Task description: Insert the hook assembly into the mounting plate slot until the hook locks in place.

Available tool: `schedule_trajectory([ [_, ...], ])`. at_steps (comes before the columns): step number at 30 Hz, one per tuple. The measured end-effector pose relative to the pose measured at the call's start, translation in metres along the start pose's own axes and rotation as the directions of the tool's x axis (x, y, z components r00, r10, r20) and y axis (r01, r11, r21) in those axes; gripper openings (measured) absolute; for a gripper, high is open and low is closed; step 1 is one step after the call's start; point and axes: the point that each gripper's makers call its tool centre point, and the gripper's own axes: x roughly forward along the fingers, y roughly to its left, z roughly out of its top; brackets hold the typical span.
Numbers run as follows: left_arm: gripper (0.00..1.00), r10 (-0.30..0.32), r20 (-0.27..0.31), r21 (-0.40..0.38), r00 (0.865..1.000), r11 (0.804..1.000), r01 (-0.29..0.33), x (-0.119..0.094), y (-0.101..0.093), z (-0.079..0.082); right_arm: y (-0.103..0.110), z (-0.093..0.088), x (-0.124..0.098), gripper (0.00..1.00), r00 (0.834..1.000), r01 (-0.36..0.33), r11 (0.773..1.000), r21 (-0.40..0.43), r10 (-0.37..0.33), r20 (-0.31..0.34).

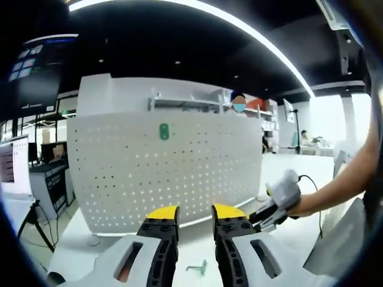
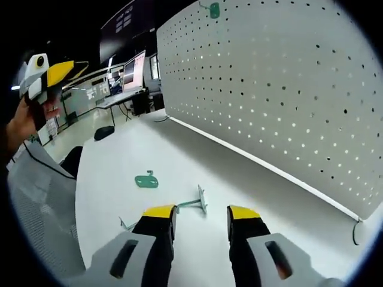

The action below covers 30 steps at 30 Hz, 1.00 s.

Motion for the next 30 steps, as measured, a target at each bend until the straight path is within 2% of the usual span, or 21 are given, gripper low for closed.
schedule_trajectory([
  [14,0.47,-0.015,0.012,-0.022,1.000,1.000,0.015,0.000,-0.002,0.005,-0.001,-0.008,0.011,0.24,1.000,-0.013,1.000,-0.007,0.012,-0.027],
  [18,0.59,-0.033,0.019,-0.038,0.999,0.999,0.034,0.001,-0.006,0.008,-0.002,-0.010,0.014,0.21,0.999,-0.016,1.000,-0.019,0.015,-0.035],
  [30,0.83,-0.057,0.027,-0.012,0.998,0.998,0.057,0.001,-0.013,0.013,-0.002,-0.017,0.027,0.15,0.998,-0.030,0.999,-0.030,0.028,-0.054],
])
